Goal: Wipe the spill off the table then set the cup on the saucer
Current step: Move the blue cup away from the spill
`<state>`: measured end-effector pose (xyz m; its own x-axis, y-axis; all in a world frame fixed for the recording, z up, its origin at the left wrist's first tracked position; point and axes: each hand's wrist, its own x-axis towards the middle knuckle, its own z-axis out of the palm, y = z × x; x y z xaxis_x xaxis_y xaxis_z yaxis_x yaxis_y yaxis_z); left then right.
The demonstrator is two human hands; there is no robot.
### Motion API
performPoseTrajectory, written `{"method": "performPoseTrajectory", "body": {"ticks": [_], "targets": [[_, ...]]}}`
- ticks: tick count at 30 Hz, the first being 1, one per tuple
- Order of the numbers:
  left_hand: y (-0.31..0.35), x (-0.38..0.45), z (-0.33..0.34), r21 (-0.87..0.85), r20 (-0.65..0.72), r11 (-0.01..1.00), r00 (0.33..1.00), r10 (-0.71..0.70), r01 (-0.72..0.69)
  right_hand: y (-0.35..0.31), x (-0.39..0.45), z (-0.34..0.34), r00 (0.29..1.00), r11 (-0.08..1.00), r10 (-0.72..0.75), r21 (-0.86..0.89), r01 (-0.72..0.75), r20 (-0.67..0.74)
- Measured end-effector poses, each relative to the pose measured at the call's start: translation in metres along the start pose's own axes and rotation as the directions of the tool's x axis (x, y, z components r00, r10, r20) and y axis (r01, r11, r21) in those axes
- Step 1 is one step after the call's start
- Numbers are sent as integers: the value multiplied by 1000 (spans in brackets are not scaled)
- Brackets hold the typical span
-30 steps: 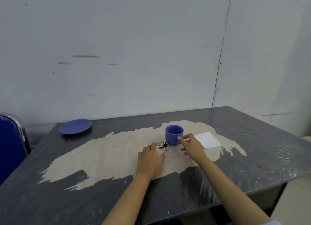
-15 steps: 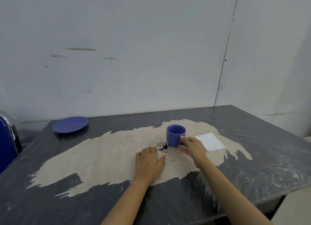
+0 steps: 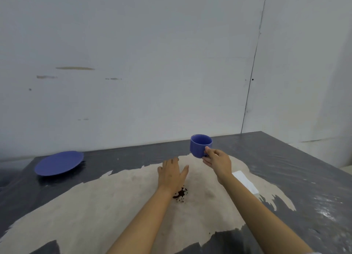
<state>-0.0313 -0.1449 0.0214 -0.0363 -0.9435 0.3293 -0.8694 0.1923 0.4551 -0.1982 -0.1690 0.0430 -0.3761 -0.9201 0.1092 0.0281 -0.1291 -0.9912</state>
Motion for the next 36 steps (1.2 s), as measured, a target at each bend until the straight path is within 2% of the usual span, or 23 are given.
{"method": "performPoseTrajectory", "body": {"ticks": [9, 16, 25, 30, 33, 36], "targets": [[11, 85, 46, 67, 203, 997, 978, -49, 36, 31, 77, 17, 996, 996, -16, -84, 8, -84], [14, 118, 74, 128, 326, 991, 943, -67, 26, 49, 128, 32, 992, 997, 45, -57, -52, -122], [17, 130, 83, 244, 350, 970, 932, -95, 7, 63, 160, 29, 992, 993, 60, -98, -70, -108], [21, 130, 81, 249, 366, 968, 925, -105, 11, 58, 162, 22, 996, 988, 82, -124, -88, -46], [24, 128, 76, 252, 368, 967, 923, -117, 22, 53, 156, 16, 991, 986, 110, -119, -118, -70], [29, 121, 67, 208, 341, 978, 935, -97, 26, 44, 147, 7, 992, 977, 86, -188, -102, -93]]}}
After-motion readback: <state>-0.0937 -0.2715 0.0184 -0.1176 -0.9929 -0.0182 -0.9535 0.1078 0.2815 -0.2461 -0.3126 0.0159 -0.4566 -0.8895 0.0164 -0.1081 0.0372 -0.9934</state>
